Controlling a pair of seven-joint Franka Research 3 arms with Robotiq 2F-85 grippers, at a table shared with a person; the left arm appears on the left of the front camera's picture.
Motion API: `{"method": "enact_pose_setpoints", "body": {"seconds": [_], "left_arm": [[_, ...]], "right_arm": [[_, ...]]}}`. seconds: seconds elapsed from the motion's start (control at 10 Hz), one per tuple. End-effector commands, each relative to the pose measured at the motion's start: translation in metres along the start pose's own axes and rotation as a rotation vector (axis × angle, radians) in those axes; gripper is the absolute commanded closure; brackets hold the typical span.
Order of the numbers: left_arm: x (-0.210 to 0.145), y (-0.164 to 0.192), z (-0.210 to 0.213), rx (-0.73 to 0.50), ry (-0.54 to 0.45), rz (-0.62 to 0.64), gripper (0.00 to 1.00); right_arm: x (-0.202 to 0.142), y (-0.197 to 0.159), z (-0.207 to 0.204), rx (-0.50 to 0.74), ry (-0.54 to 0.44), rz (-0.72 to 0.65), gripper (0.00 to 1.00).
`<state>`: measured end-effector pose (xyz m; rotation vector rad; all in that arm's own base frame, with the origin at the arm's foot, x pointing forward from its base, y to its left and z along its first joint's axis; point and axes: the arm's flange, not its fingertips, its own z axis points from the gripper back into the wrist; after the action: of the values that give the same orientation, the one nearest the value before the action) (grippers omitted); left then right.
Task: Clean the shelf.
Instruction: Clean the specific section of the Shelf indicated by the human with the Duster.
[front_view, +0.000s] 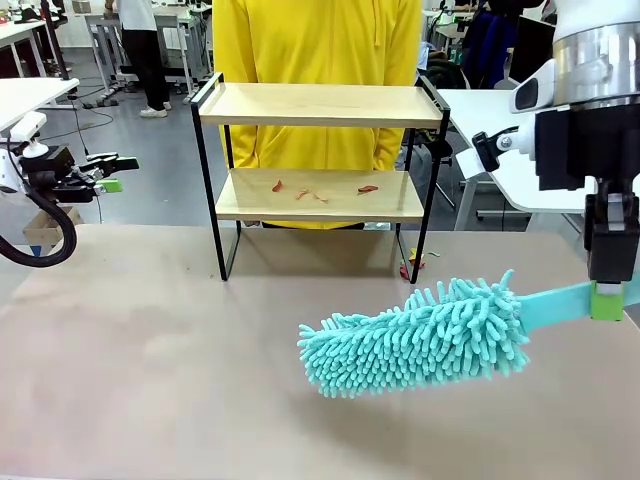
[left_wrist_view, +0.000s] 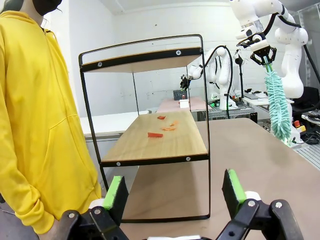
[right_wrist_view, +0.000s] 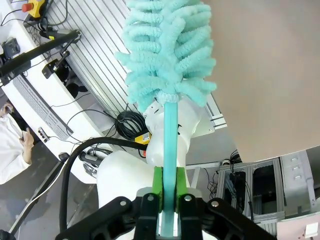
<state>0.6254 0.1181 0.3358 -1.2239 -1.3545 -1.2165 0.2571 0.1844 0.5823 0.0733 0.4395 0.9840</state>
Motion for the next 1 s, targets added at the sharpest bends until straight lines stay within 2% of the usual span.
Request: {"method": "enact_pose_setpoints", "body": {"seconds": [0.0,0.9], "left_arm": [[0.003,-0.0009,0.0005,0.001,-0.001,-0.018,0.0],[0.003,-0.0009,0.0005,0.001,-0.001,-0.018,0.0]], "right_arm": [[-0.0016,0.0037,-0.0006,0.01,-0.012,-0.021,0.87],[-0.0016,0.0037,-0.0006,0.01,-0.012,-0.021,0.87]]}}
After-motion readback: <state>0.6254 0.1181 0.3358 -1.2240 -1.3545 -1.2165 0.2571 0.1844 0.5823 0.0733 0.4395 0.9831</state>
